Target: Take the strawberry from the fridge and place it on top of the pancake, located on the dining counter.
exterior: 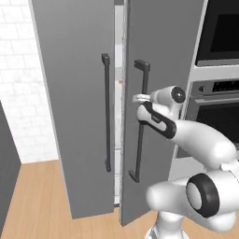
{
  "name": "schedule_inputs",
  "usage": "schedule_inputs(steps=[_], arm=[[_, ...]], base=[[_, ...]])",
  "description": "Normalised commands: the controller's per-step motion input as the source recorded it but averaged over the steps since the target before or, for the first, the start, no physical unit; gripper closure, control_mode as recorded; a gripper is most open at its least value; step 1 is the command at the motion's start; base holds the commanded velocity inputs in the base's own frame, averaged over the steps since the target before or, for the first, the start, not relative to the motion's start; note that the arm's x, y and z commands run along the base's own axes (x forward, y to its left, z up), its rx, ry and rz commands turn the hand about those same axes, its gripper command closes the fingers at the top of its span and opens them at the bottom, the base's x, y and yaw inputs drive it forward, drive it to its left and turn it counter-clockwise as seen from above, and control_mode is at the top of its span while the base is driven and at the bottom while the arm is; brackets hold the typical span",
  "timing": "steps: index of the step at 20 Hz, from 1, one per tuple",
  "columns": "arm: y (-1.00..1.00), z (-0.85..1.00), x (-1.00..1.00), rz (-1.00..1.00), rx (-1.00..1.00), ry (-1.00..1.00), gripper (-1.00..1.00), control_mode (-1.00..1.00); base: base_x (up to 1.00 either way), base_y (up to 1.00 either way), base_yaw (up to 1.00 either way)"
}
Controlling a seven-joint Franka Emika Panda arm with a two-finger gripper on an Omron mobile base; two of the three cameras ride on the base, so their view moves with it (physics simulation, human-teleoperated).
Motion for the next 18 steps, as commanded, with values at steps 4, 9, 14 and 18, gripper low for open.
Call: schedule_inputs(steps=[4, 9, 14, 18], arm=[[-1.00, 0.00, -0.51, 0.01, 0.25, 0.00, 1.00, -1.00], [-1.00, 0.00, -0.48, 0.00, 0.27, -0.02, 1.00, -1.00], [-1.00, 0.00, -0.39, 0.00, 0.19, 0.01, 1.00, -1.00], [-1.00, 0.00, -0.21, 0.03, 0.04, 0.08, 1.00, -1.00]], base=[[0.00, 0.00, 0.00], [0.00, 0.00, 0.00], [0.00, 0.00, 0.00], [0.00, 0.00, 0.00]])
